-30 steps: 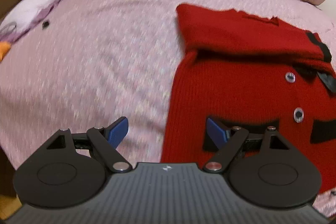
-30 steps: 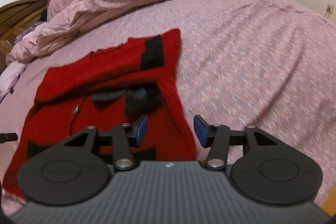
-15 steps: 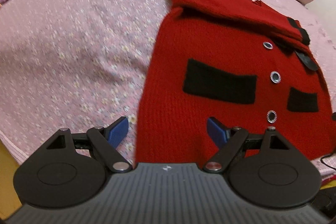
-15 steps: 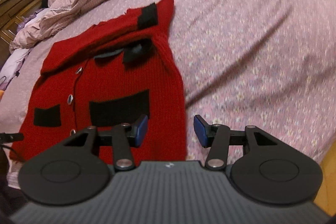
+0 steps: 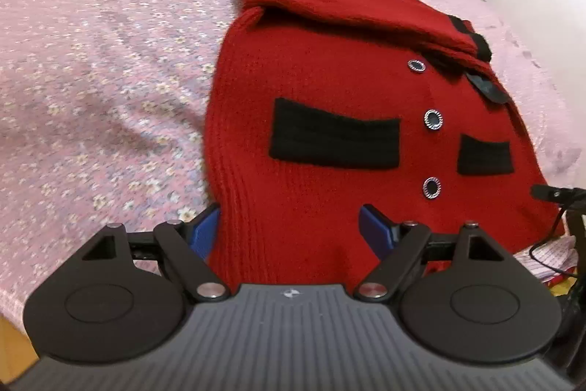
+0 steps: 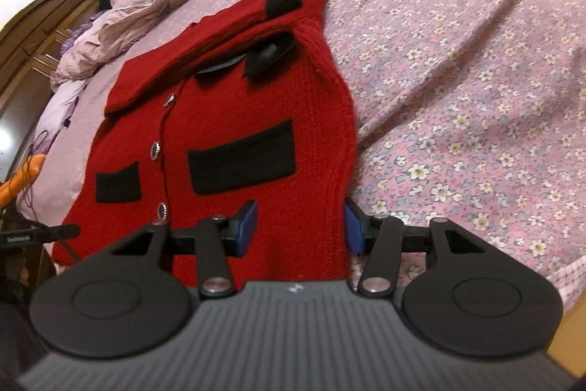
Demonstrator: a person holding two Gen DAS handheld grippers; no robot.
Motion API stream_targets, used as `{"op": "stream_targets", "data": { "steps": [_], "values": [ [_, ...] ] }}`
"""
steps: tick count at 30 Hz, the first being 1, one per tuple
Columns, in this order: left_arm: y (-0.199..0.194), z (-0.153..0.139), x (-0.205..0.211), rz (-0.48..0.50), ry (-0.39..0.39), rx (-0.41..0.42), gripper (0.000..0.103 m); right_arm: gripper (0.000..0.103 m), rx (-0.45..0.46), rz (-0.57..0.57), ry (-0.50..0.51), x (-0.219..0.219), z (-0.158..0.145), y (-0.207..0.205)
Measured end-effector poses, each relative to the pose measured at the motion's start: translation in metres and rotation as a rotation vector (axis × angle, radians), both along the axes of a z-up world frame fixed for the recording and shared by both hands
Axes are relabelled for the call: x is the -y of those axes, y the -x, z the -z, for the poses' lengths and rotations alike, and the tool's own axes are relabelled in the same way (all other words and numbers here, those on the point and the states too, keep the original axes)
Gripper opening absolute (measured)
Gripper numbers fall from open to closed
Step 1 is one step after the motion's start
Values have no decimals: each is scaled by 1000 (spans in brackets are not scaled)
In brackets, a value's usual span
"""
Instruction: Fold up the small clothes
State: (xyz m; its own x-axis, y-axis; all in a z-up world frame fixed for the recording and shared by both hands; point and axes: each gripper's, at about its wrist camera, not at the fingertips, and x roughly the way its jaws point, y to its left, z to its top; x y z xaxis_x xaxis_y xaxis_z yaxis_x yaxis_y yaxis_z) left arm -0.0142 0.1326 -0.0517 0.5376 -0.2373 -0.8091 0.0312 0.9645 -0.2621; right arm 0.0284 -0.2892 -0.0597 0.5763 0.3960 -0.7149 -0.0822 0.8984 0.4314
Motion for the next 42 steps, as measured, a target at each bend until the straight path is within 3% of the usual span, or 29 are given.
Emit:
{"op": "stream_targets", "data": {
  "steps": [9,17,20,21,22,23,26,30,33,36,42],
  "values": [
    [-19,10,10,44,20,-23,82,52,-18,-41,-38,-8,11,-8],
    [-18,19,34,99,-54,-28,82,52,5,-77,-17,-12,14,-7],
    [-24,22,34,56,-68,-29,65,51,8,-93,3,-15,15,-8],
    [-25,22,34,38,-81,-33,52,50,8,-96,5,-16,15,-9],
    [-25,22,33,20,-92,-37,43,41,6,-99,11,-16,14,-9],
    [-26,21,31,10,-96,-40,41,28,-3,-96,22,-16,15,-10],
    [-24,21,28,36,-92,-43,39,16,-15,-84,12,-12,18,-9],
    [-24,21,29,54,-101,-38,39,12,-15,-98,-44,-7,18,-7],
    [-24,15,25,41,-69,-24,20,11,-7,-83,-182,3,15,-8],
    [-24,3,18,34,-8,9,13,10,26,-75,-276,10,7,-10],
    [-28,-31,9,-5,115,105,11,10,101,-53,-379,16,-12,-19]
  ]
}}
